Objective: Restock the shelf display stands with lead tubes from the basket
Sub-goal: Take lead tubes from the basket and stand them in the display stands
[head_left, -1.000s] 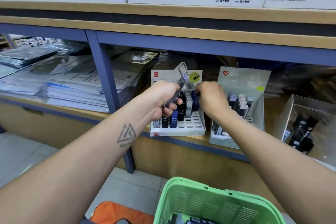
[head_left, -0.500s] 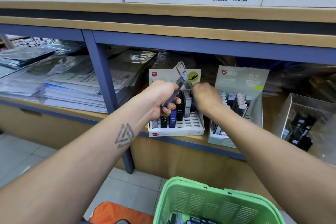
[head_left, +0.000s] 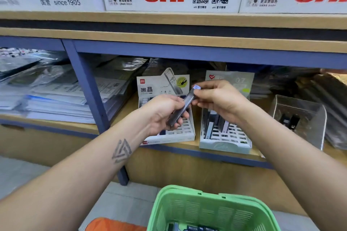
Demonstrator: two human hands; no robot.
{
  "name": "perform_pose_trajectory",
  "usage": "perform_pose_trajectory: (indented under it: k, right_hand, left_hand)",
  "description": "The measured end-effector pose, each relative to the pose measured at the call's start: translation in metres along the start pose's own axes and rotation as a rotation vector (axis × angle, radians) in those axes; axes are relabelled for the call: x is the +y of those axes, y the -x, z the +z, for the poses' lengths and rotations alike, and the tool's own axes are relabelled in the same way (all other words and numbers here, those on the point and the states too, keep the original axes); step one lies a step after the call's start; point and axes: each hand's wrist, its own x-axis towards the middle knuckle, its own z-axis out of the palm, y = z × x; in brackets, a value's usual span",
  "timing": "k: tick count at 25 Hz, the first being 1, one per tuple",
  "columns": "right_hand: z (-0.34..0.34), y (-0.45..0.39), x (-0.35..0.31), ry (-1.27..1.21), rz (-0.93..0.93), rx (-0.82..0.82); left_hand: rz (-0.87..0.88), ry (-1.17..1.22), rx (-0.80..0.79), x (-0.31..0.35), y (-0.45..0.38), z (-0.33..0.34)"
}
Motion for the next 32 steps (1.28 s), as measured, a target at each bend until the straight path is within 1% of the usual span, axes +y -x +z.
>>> perform_pose_trajectory:
  k: [3, 5, 6, 7, 9, 11, 12, 13, 14, 17, 21, 24, 27, 30, 32]
  right_hand:
    - [-0.031, 0.015, 0.001, -0.188, -0.057, -0.028]
    - [-0.049, 0.022, 0.001, -0.211, -0.096, -0.025]
    - [-0.057, 0.024, 0.001, -0.205, -0.114, -0.006]
    - [-0.067, 0.027, 0.000, -0.190, -0.133, 0.027]
    - [-0.086, 0.033, -0.003, -0.141, -0.167, 0.088]
    - [-0.104, 0.037, -0.003, -0.057, -0.195, 0.139]
    - [-0.110, 0.039, -0.003, 0.011, -0.218, 0.168]
    - [-0.115, 0.040, -0.003, 0.093, -0.245, 0.201]
    - [-0.117, 0.041, -0.003, 0.184, -0.272, 0.230]
    - [-0.114, 0.038, -0.002, 0.476, -0.342, 0.293]
    - [-0.101, 0.030, 0.003, 0.730, -0.401, 0.291]
    - [-0.089, 0.026, 0.010, 0.905, -0.453, 0.290]
    - [-0.081, 0.019, 0.018, 0.971, -0.490, 0.268]
    - [-0.077, 0.012, 0.028, 0.996, -0.497, 0.264]
    - [-0.077, 0.009, 0.031, 0.988, -0.486, 0.264]
  left_hand:
    - [-0.040, 0.108, -0.170, 0.004, -0.003, 0.017]
    - [-0.064, 0.167, -0.265, 0.008, -0.004, 0.033]
    - [-0.054, 0.152, -0.272, 0.008, -0.005, 0.041]
    - [-0.017, 0.100, -0.239, 0.009, -0.008, 0.049]
    - [0.150, -0.107, -0.077, 0.009, -0.014, 0.063]
    - [0.404, -0.474, 0.156, 0.009, -0.022, 0.070]
    - [0.515, -0.646, 0.239, 0.009, -0.025, 0.071]
    - [0.582, -0.776, 0.281, 0.009, -0.028, 0.073]
    - [0.610, -0.863, 0.293, 0.007, -0.031, 0.074]
    - [0.663, -1.046, 0.296, -0.005, -0.042, 0.076]
    - [0.728, -1.160, 0.243, -0.014, -0.051, 0.079]
    - [0.673, -1.156, 0.179, -0.016, -0.054, 0.077]
    - [0.629, -1.114, 0.166, -0.017, -0.054, 0.073]
    - [0.663, -1.084, 0.187, -0.016, -0.050, 0.068]
    - [0.692, -1.141, 0.172, -0.015, -0.047, 0.066]
